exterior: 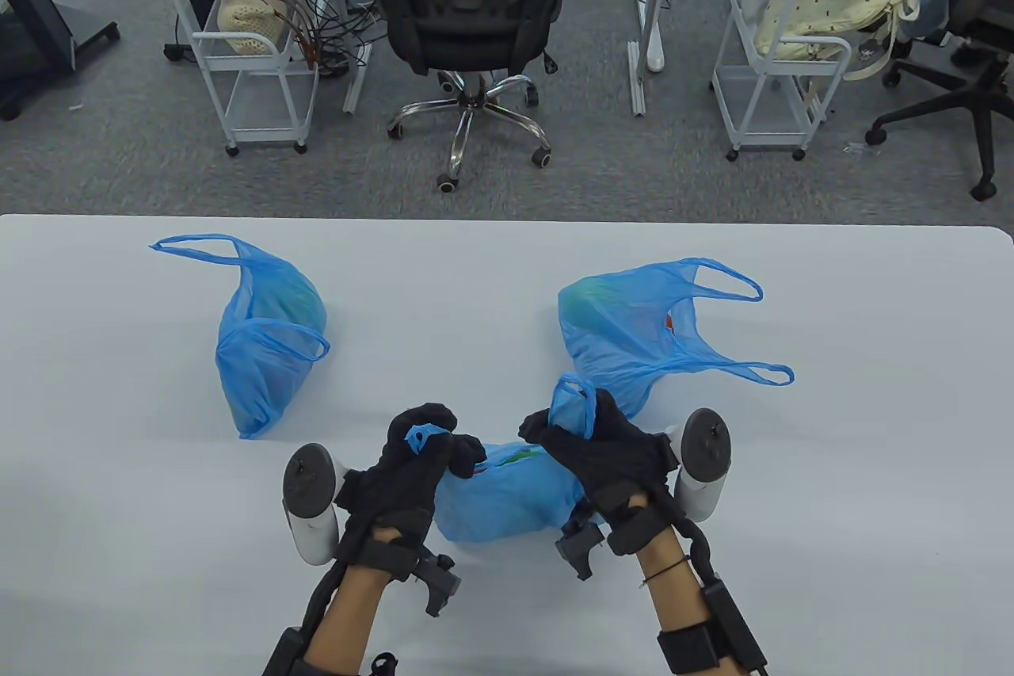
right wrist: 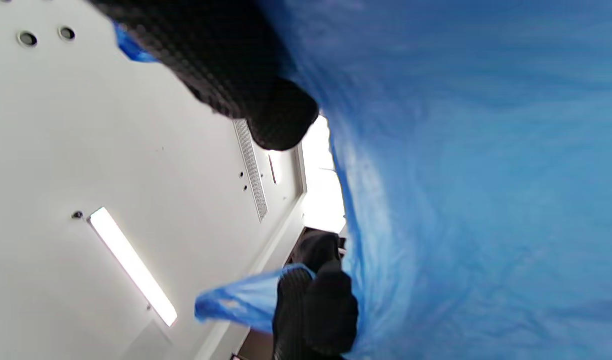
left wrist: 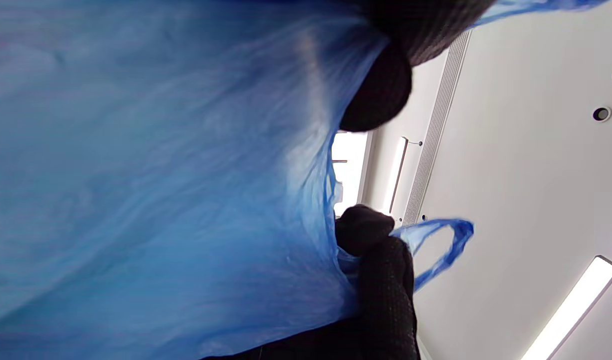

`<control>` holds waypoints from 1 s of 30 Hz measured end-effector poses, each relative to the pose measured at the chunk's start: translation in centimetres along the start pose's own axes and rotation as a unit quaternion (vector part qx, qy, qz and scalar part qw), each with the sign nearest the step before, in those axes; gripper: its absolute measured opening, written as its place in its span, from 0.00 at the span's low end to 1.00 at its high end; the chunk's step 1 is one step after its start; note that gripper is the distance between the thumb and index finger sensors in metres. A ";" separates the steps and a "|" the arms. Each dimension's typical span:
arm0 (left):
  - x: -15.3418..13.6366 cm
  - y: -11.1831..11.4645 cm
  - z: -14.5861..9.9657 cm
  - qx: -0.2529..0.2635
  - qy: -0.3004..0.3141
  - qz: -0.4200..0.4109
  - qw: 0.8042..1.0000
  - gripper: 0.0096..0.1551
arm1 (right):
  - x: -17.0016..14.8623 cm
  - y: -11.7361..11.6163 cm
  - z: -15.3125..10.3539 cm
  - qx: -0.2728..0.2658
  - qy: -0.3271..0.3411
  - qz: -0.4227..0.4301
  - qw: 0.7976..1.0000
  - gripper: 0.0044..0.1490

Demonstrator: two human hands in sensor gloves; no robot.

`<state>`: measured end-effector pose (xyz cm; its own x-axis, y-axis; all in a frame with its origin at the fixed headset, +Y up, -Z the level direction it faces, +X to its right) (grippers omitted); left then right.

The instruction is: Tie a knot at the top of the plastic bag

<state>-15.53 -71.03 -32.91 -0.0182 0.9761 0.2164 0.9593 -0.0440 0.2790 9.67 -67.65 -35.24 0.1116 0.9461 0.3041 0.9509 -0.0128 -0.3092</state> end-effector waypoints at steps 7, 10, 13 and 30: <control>-0.4 0.8 0.1 -0.005 -0.013 0.034 0.999 0.27 | 0.0 -1.6 -0.1 0.025 0.008 -0.055 0.998 0.25; -0.2 0.8 0.2 -0.008 -0.014 0.067 0.998 0.31 | 0.1 -2.1 -0.2 0.025 0.016 -0.059 0.998 0.25; 0.3 0.8 0.2 -0.001 -0.002 0.144 0.990 0.31 | 0.5 -2.7 -0.3 0.023 0.029 -0.071 0.997 0.36; 1.1 3.9 0.1 -0.066 0.009 0.368 0.928 0.23 | 1.5 -2.0 -0.9 -0.062 0.060 -0.071 0.994 0.21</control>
Point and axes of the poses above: the tracker on the back of each hand, its own x axis roughly to the thumb side, its own z axis roughly from the wrist to the fingertips, y = z × x, the point moved 5 cm from there along z, roughly from the wrist to the fingertips, and after that the axes turned 2 degrees about z, right-handed, at the moved point
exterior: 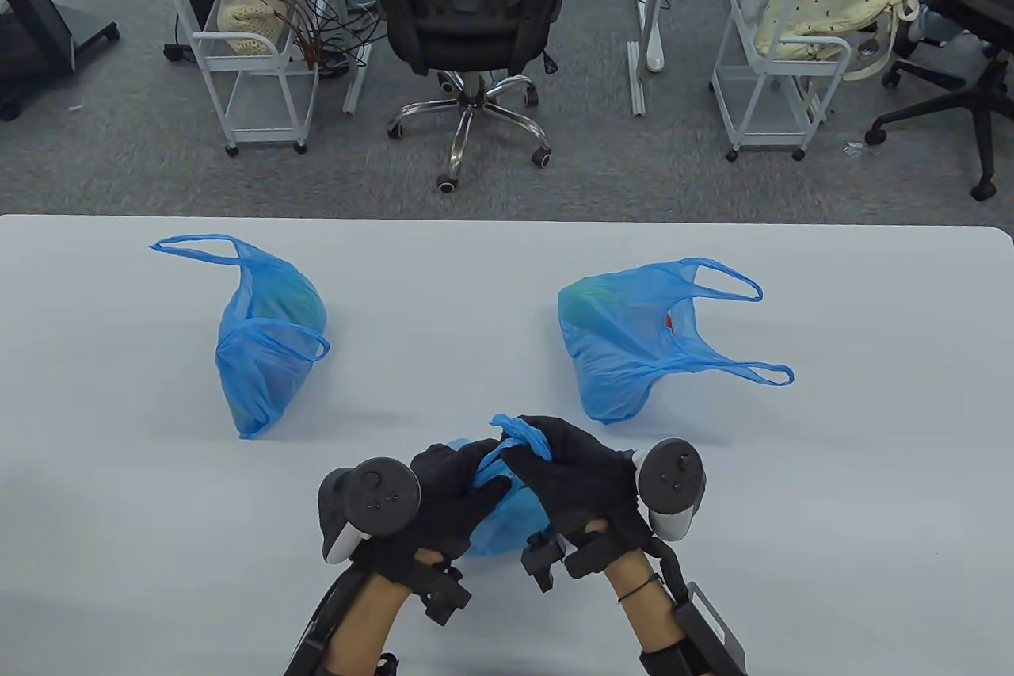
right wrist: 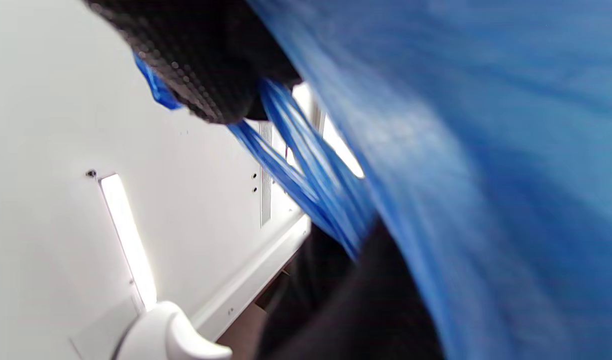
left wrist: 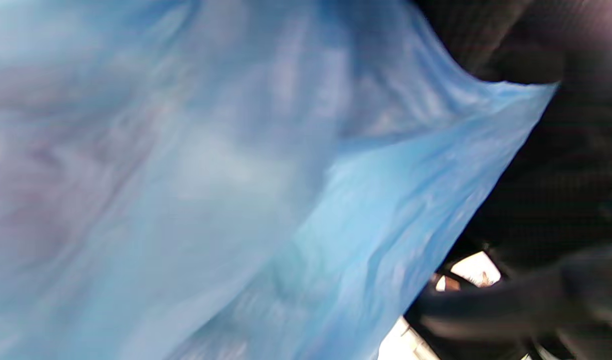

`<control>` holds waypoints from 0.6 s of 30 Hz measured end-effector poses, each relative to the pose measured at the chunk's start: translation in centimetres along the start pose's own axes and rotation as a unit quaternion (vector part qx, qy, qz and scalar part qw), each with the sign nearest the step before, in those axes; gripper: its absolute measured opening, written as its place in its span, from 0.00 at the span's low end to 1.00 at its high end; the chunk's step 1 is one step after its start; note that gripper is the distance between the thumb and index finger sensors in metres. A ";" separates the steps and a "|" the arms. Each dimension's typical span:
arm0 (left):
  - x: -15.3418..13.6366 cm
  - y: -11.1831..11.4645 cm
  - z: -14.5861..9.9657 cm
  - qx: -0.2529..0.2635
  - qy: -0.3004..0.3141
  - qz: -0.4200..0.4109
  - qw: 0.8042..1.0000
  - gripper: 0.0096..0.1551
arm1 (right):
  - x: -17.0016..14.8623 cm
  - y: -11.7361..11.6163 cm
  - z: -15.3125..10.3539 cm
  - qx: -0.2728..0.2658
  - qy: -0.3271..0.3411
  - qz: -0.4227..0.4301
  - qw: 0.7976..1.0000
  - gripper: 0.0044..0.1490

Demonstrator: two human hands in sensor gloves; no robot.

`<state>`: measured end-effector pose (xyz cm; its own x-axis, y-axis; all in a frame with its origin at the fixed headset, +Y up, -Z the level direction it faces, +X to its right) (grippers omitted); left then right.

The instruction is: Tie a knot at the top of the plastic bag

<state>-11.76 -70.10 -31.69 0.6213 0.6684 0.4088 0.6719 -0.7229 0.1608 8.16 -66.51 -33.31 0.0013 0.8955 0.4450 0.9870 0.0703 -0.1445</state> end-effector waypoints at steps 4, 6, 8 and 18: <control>-0.8 -0.2 -0.1 0.030 -0.013 -0.024 0.999 0.20 | -0.8 0.2 0.0 0.001 -0.011 -0.004 1.000 0.21; -1.7 -0.7 -0.2 0.054 -0.028 -0.087 0.994 0.20 | -1.0 0.2 0.0 0.007 -0.015 0.017 1.000 0.23; -3.0 -1.2 -0.6 0.081 -0.047 -0.166 0.982 0.20 | -1.1 0.3 0.0 0.006 -0.019 0.021 1.000 0.24; -5.6 -0.6 -1.1 0.113 -0.049 -0.427 0.896 0.20 | -2.7 -1.9 -0.3 0.073 -0.024 -0.191 0.979 0.24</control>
Point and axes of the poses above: the tracker on the back of each hand, its own x axis roughly to the thumb side, its own z axis roughly from the wrist to the fingertips, y = z × x, the point moved 5 cm from there along z, roughly from the wrist to the fingertips, and after that the axes turned 2 degrees about z, right-handed, at the moved point
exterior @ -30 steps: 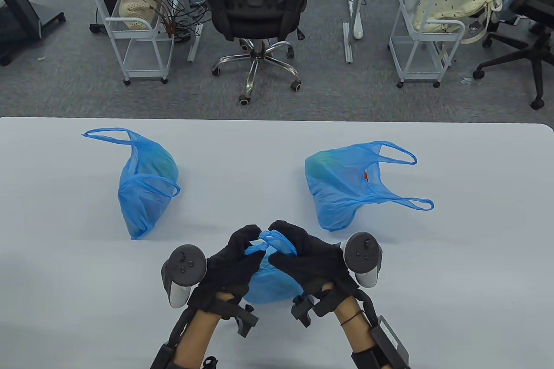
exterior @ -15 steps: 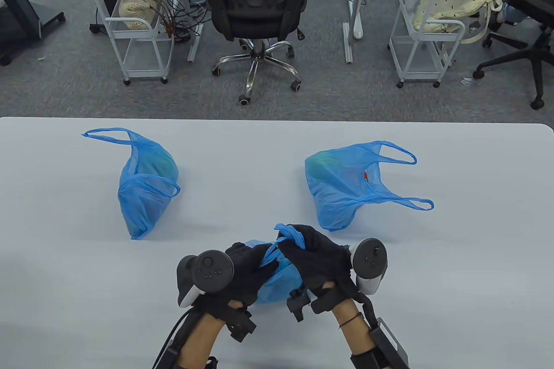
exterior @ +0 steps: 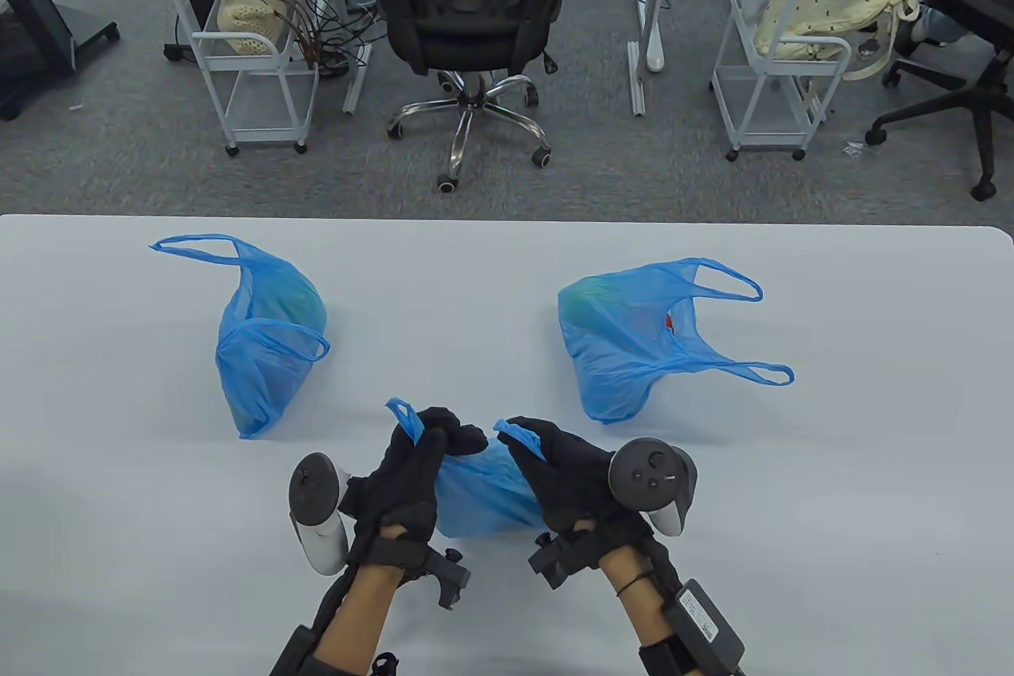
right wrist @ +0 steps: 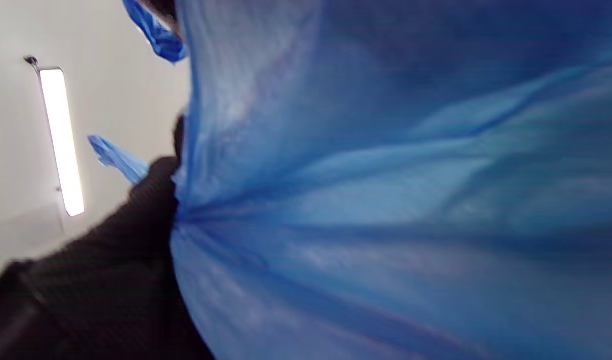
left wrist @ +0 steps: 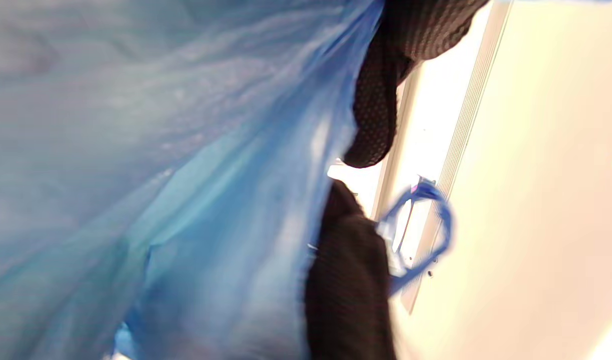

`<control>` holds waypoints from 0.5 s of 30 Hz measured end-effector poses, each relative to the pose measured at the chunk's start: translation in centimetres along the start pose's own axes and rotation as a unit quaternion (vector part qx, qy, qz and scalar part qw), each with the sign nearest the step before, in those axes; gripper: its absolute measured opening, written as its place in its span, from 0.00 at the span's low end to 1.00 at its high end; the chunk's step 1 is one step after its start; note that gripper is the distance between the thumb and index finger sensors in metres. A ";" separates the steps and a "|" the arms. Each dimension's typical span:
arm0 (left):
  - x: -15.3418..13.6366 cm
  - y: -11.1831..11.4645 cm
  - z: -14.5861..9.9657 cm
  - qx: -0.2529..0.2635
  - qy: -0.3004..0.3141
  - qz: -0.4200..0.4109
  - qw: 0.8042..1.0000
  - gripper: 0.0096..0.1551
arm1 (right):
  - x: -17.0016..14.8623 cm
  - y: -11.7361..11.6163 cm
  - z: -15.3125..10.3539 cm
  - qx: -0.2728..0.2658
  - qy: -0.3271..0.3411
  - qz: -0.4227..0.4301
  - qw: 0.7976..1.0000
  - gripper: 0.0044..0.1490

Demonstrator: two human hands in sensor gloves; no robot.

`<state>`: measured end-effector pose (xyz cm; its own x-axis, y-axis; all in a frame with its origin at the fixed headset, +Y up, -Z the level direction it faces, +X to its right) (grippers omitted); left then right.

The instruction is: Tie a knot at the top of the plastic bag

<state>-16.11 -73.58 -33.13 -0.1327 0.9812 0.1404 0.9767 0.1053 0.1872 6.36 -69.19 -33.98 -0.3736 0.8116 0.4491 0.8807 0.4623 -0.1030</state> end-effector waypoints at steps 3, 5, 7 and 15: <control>-0.2 0.4 0.1 -0.007 -0.005 -0.030 1.000 0.20 | -0.4 -0.6 0.0 0.007 -0.011 -0.021 1.000 0.24; 0.0 0.6 0.2 -0.012 0.001 -0.001 1.000 0.20 | -0.5 -0.4 -0.1 0.001 -0.010 -0.018 1.000 0.25; 0.4 0.7 0.2 -0.001 0.005 0.062 0.998 0.21 | -0.5 0.1 -0.1 -0.017 0.000 -0.011 1.000 0.25; 1.0 2.7 0.4 -0.051 0.020 0.239 0.970 0.34 | 2.2 0.7 -0.6 -0.056 0.097 -0.080 0.990 0.24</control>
Point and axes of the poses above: the tracker on the back of each hand, its own x axis roughly to the thumb side, its own z axis roughly from the wrist to the fingertips, y = z × x, the point moved 5 cm from there along z, roughly from the wrist to the fingertips, and after that the axes turned 2 degrees about z, right-handed, at the moved point
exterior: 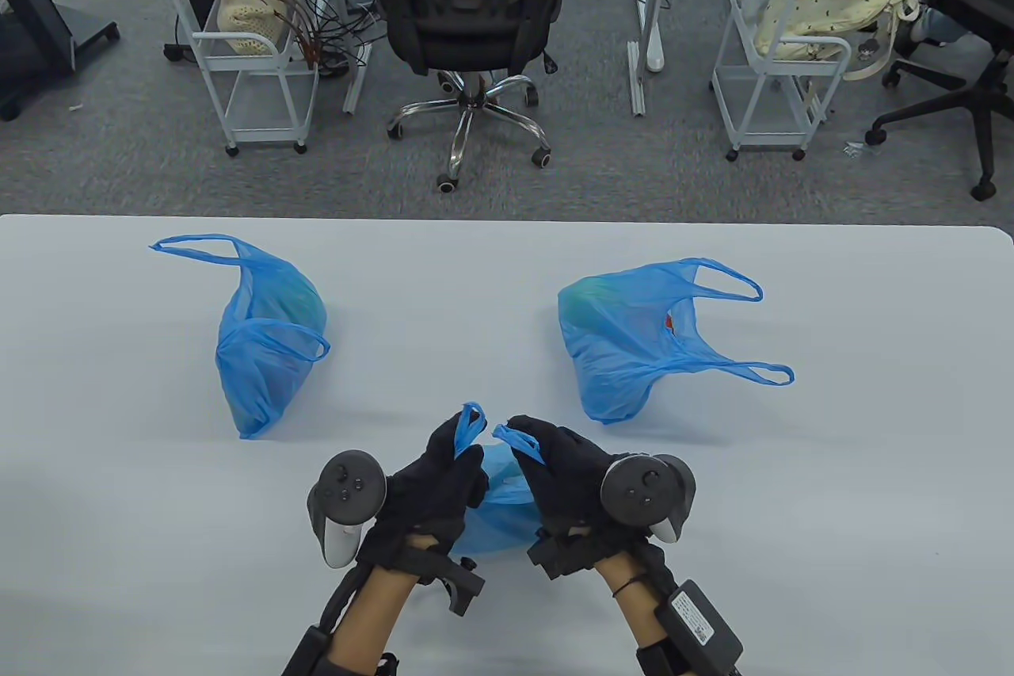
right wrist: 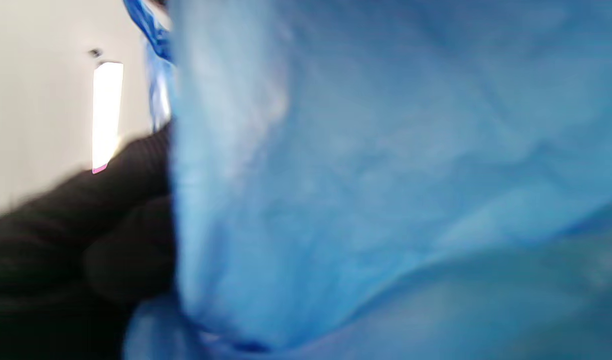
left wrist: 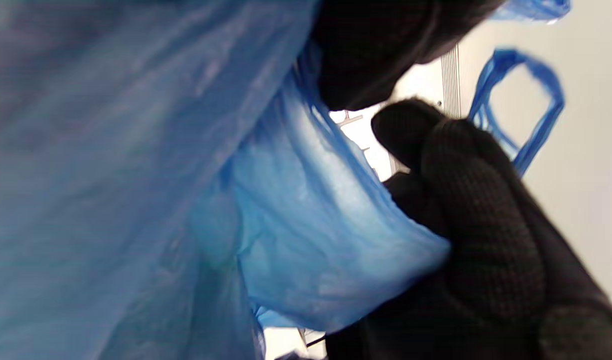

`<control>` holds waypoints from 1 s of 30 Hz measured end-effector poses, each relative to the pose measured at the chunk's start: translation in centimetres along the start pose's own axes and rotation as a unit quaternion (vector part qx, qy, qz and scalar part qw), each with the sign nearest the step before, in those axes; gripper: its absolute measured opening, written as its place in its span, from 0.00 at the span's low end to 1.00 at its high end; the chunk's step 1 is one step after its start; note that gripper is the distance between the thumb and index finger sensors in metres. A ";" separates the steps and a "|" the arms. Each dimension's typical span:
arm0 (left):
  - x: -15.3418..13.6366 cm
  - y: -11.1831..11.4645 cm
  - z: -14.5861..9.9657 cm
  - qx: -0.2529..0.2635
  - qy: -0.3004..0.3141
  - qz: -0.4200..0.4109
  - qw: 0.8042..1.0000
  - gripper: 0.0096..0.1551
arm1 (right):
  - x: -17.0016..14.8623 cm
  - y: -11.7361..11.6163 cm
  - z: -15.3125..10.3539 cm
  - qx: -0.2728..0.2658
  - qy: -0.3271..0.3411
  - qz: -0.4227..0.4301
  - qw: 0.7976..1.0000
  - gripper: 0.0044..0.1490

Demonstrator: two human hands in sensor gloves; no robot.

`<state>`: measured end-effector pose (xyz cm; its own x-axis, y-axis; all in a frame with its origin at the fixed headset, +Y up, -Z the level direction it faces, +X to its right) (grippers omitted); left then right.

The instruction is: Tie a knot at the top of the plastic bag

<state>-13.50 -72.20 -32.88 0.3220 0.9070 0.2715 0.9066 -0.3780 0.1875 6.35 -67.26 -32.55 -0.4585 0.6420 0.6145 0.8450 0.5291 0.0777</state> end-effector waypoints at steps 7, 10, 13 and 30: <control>0.8 0.8 0.1 -0.095 0.039 0.030 0.994 0.55 | 2.2 -0.8 -0.2 0.006 0.045 -0.047 0.998 0.24; 1.0 0.7 0.1 -0.088 0.042 0.029 0.995 0.58 | 3.0 -1.1 -0.3 0.013 0.068 -0.106 0.992 0.24; 1.1 0.8 0.0 -0.079 0.038 0.034 0.996 0.57 | 4.0 -2.2 -0.4 0.038 0.093 -0.185 0.978 0.24; -1.1 -1.3 -0.1 0.006 -0.010 -0.122 0.992 0.29 | 1.2 -1.0 0.3 0.050 0.000 -0.015 0.999 0.27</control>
<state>-15.06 -72.74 -33.35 0.0971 0.9748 0.2009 0.9613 -0.1442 0.2349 4.89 -66.84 -32.18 -0.4829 0.6251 0.6132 0.7994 0.6006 0.0173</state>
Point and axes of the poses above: the tracker on the back of each hand, its own x axis roughly to the thumb side, its own z axis roughly from the wrist to the fingertips, y = z × x, the point moved 5 cm from there along z, roughly from the wrist to the fingertips, and after that the axes turned 2 degrees about z, right-handed, at the moved point
